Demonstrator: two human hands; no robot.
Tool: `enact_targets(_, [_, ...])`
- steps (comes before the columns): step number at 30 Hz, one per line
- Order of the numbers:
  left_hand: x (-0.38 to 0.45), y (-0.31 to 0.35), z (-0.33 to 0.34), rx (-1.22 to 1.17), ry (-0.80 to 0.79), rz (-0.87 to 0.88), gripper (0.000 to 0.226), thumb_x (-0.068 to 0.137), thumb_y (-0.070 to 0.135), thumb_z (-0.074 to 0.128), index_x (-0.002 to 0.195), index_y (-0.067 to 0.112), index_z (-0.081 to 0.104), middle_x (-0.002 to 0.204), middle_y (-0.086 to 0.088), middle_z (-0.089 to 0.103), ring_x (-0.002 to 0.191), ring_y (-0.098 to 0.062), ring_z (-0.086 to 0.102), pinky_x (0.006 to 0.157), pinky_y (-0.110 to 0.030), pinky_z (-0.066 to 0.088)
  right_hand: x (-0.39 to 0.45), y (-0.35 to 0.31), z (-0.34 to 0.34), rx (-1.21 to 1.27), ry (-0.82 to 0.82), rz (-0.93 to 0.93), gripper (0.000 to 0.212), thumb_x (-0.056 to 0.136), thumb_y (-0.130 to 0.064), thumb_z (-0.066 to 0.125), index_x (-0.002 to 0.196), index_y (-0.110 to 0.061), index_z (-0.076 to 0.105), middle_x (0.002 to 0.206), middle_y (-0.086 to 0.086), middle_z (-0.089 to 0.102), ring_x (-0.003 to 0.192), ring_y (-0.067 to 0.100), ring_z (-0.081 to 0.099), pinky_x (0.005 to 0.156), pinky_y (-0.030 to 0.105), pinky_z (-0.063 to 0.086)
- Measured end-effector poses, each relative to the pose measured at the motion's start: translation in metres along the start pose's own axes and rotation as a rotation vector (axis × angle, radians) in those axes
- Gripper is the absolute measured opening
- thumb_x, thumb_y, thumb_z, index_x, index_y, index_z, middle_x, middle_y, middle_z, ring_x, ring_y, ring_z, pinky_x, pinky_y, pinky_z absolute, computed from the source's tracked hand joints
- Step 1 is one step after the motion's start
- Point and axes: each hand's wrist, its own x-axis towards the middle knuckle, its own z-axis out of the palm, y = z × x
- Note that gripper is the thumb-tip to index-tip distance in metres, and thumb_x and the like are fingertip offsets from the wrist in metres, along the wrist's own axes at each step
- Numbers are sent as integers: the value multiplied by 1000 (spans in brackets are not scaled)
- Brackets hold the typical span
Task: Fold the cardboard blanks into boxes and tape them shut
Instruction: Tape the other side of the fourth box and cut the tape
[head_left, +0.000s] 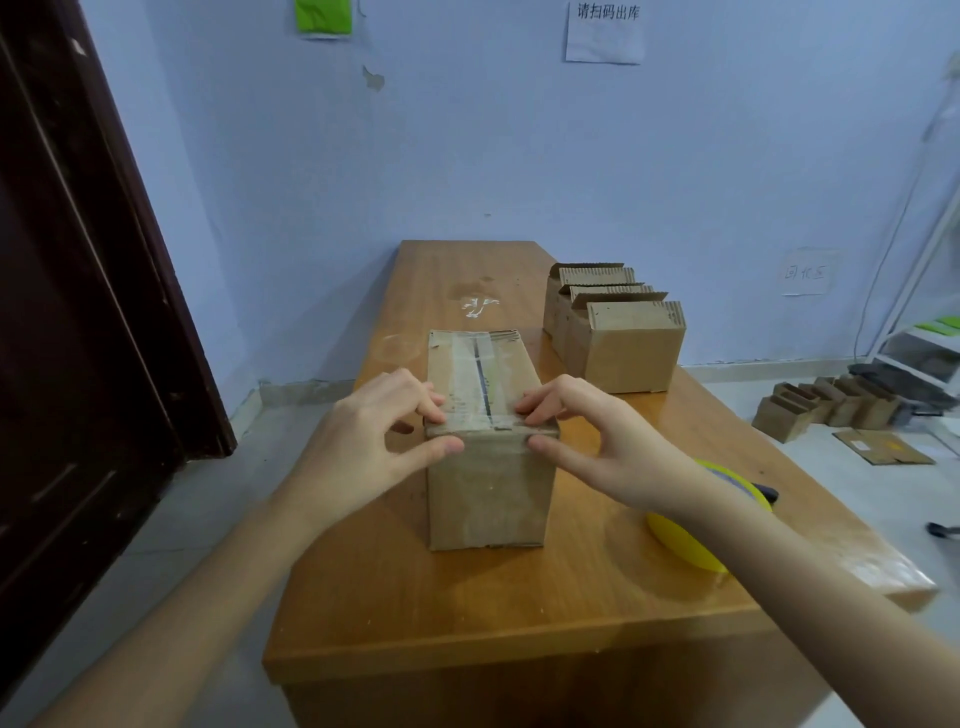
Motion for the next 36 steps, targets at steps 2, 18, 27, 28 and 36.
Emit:
enact_targets(2, [-4,-4,3,77,23,120,38,84,49,58,90,12,66,104,5,64,116,-5,56,82,-34,56,-6,9,8,18,41,-58,19,93,-26,56,105,-12,58,120,-5,59,123,8,50,100,32,45])
enact_targets(18, [-15,5,37,-56,307,-52,40,79,44,65,91,6,61,107,6,59,119,-4,53,73,-25,58,-6,-7,56,119,527,79,27,78,-37,72,90,-19,57,102,-5,63,111,4,57,88,13,47])
enact_targets(27, [-17,11,28,-337,256,-123,14,81,12,65,90,1,66,104,-1,63,118,-9,56,79,-13,52,-11,-2,41,177,412,46,23,85,-32,61,97,-12,66,109,-4,67,117,2,56,91,14,47])
enact_targets(28, [-17,11,28,-349,251,-132,14,81,12,65,90,1,66,105,-2,63,118,-9,56,79,-13,51,-11,-2,41,182,411,42,22,86,-31,60,98,-13,66,109,-4,67,117,2,56,90,14,47])
enact_targets(36, [-20,6,28,-363,210,-125,25,88,29,58,98,7,65,109,10,61,122,-7,52,85,-14,49,-13,1,40,248,376,44,25,90,-24,52,105,-10,66,115,-3,67,123,5,53,97,18,45])
